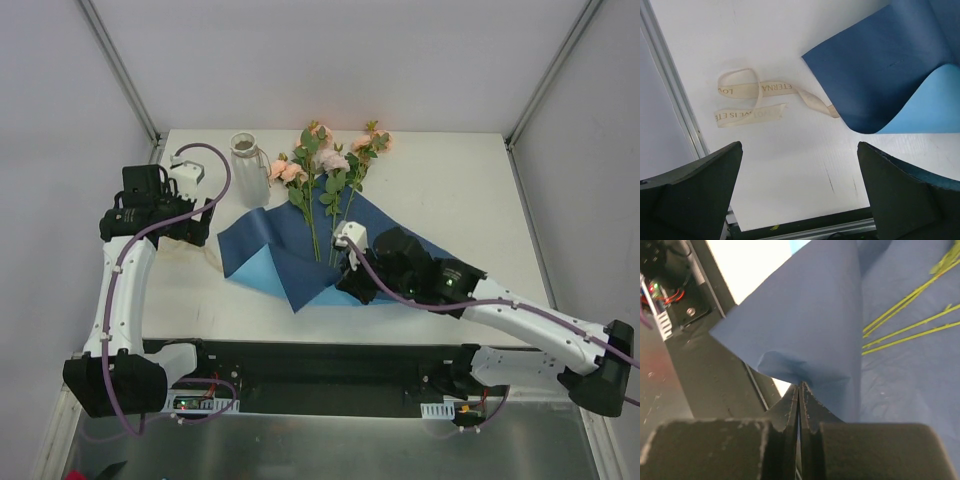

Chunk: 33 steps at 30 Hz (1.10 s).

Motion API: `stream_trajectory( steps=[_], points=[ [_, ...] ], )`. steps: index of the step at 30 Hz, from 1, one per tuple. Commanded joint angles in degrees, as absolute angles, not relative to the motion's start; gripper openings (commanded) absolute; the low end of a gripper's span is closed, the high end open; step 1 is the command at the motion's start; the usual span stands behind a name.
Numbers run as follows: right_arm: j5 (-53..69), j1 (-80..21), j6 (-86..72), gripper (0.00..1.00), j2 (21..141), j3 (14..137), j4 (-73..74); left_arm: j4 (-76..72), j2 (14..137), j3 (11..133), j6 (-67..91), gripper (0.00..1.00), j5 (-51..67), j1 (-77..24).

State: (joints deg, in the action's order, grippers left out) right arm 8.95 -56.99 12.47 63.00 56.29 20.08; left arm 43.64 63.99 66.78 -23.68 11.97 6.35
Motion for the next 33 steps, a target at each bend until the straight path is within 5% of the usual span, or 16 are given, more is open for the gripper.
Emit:
stream_trajectory(
  steps=[1,8,15,21,26,30,33],
  points=[
    [-2.44,-65.71,8.1,0.01,57.32,53.97,24.51,42.45,64.6,68.73,-22.59,0.99,10.02,6.15],
    [-7.11,-77.24,1.51,0.01,55.81,52.12,28.91,42.36,63.99,68.56,-22.5,0.99,10.37,6.24],
    [-16.07,-90.78,-5.7,0.36,56.16,55.63,38.22,41.92,63.98,67.85,-23.2,0.99,9.93,6.15],
    [-20.12,-96.68,-8.26,0.49,55.9,65.46,48.24,41.57,64.86,68.38,-23.55,0.99,9.41,6.15],
    [-20.04,-96.86,-6.95,0.63,53.53,72.75,51.24,41.57,64.86,68.2,-24.78,0.99,8.44,6.15],
    [-27.46,-96.07,-3.35,0.85,52.29,76.54,49.83,41.57,64.86,67.85,-25.05,0.99,7.3,6.15],
    [-29.89,-85.94,0.95,0.91,54.74,79.35,48.44,41.66,65.65,67.76,-24.17,0.99,6.59,6.15]
  ],
)
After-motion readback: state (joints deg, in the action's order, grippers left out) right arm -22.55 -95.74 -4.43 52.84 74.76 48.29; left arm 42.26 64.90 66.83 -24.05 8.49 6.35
